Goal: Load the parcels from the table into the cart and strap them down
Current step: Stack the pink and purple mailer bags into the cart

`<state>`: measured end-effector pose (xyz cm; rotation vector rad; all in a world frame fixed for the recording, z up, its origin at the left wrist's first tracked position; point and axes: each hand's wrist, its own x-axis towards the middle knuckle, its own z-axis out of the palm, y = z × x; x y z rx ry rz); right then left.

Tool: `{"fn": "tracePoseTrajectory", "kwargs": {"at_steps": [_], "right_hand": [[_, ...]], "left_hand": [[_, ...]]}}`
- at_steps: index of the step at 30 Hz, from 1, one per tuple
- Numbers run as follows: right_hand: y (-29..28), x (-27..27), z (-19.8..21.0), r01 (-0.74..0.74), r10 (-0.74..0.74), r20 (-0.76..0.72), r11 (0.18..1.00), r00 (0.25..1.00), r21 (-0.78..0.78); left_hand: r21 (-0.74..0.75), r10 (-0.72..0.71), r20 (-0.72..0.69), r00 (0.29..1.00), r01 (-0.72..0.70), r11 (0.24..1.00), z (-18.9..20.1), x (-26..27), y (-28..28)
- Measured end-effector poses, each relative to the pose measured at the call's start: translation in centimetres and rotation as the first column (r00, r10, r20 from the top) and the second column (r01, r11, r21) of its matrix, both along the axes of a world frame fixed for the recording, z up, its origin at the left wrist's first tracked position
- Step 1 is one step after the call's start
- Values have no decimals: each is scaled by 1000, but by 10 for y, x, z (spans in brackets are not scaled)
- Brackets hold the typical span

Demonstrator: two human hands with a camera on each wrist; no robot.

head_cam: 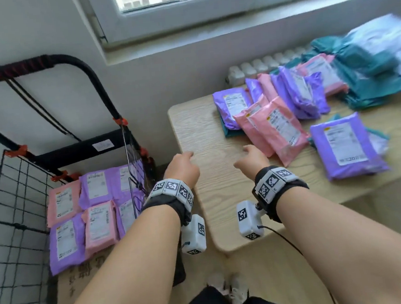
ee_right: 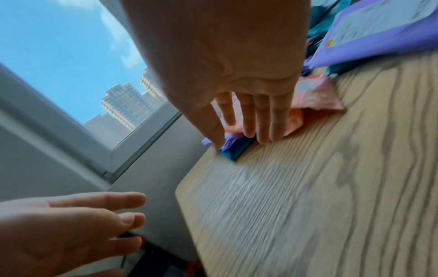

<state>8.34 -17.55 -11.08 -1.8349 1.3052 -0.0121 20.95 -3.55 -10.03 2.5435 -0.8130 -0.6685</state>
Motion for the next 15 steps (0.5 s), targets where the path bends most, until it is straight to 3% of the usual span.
{"fn": "tracePoseTrajectory", "kwargs": {"at_steps": [7,15], "right_hand": [[-48,-73,6,197,-197,4,980,980,-40],[-123,-164,0,362,-365,-28,929,931,-71]], "left_hand": [[-3,-180,0,984,180,984,0,-45,-82],[10,-425,16,905,425,905,-4,-128,-172]]}}
